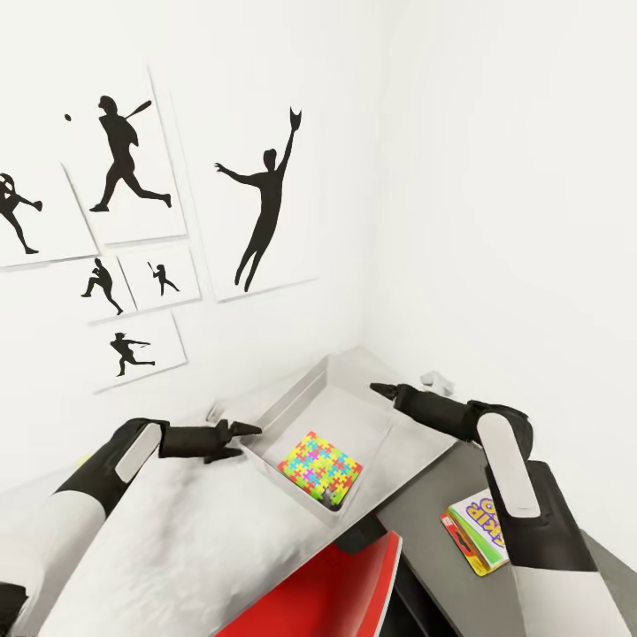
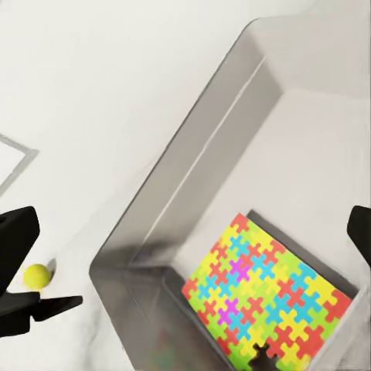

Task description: Put all the toys in the child's room - the three board games (two on the bed and one on the table), the two jigsaw puzzles on the table, and the tennis ball on the table - inside the toy box on the table in the child's room.

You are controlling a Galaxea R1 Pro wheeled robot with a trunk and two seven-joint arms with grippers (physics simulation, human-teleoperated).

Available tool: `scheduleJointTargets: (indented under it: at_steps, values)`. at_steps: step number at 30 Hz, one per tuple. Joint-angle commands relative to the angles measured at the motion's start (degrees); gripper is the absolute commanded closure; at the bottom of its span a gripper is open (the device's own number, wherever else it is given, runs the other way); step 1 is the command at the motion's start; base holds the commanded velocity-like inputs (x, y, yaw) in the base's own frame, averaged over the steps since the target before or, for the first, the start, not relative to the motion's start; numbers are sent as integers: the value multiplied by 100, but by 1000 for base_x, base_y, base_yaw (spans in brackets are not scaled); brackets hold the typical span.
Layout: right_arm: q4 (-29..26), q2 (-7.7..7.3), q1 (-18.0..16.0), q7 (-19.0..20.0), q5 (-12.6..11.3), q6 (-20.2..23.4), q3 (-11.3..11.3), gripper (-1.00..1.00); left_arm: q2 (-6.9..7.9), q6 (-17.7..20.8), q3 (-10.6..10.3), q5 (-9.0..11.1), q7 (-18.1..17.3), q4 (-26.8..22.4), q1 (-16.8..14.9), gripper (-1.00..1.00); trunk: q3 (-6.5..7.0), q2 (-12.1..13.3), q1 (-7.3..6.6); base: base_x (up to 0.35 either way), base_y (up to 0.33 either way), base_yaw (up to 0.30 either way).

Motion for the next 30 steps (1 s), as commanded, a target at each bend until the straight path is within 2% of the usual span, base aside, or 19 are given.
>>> scheduleJointTargets:
  at_steps: [1, 2, 3, 4, 7, 8, 9, 11, 13, 16, 22, 27, 30]
  values:
    - [58, 60, -67, -226, -56, 30, 35, -100, -34, 2, -18, -22, 52, 0, -10, -100, -13, -14, 3, 0, 0, 0]
    - [185, 173, -165, -513, -57, 42, 108, -100, -99, -1, -17, -26, 272, -1, -19, -100, -13, -14, 3, 0, 0, 0]
    - [249, 224, -206, -644, -59, 44, 148, -100, -127, -2, -16, -21, 408, -1, -25, -100, -13, -14, 3, 0, 0, 0]
    - [380, 315, -274, -874, -60, 46, 221, -100, -184, -5, -11, -6, 721, -1, -38, -100, -13, -14, 3, 0, 0, 0]
    - [651, 450, -387, -1198, -54, 23, 328, -100, -302, -11, 53, 12, 1370, -2, -63, -100, -13, -14, 3, 0, 0, 0]
    - [800, 496, -452, -1297, -48, 7, 358, -100, -365, -12, 147, 16, 1647, -2, -70, -100, -13, -14, 3, 0, 0, 0]
    - [873, 513, -483, -1333, -44, -1, 369, -100, -396, -13, 208, 16, 1768, -2, -73, -100, -13, -14, 3, 0, 0, 0]
    - [1123, 555, -569, -1422, -30, -30, 397, -100, -507, -14, 490, 16, 2156, -2, -79, -100, -13, -14, 3, 0, 0, 0]
    - [1258, 569, -600, -1453, -25, -45, 406, -100, -569, -14, 649, 16, 2395, -2, -81, -100, -13, -14, 3, 0, 0, 0]
    - [1493, 577, -628, -1475, -16, -63, 407, -100, -657, -35, 774, 16, 2752, -2, -82, -100, -13, -14, 3, 0, 0, 0]
    - [1789, 581, -686, -1484, -17, -211, 411, -100, -846, -131, 839, 16, 3133, -2, -83, -100, -13, -14, 3, 0, 0, 0]
    - [1832, 586, -701, -1485, -13, -289, 415, -100, -1127, -158, 845, 11, 3224, -2, -83, -100, -13, -14, 3, 0, 0, 0]
    - [1835, 587, -703, -1485, -11, -302, 415, -100, -1271, -164, 849, 15, 3474, -2, -83, -100, -13, -14, 3, 0, 0, 0]
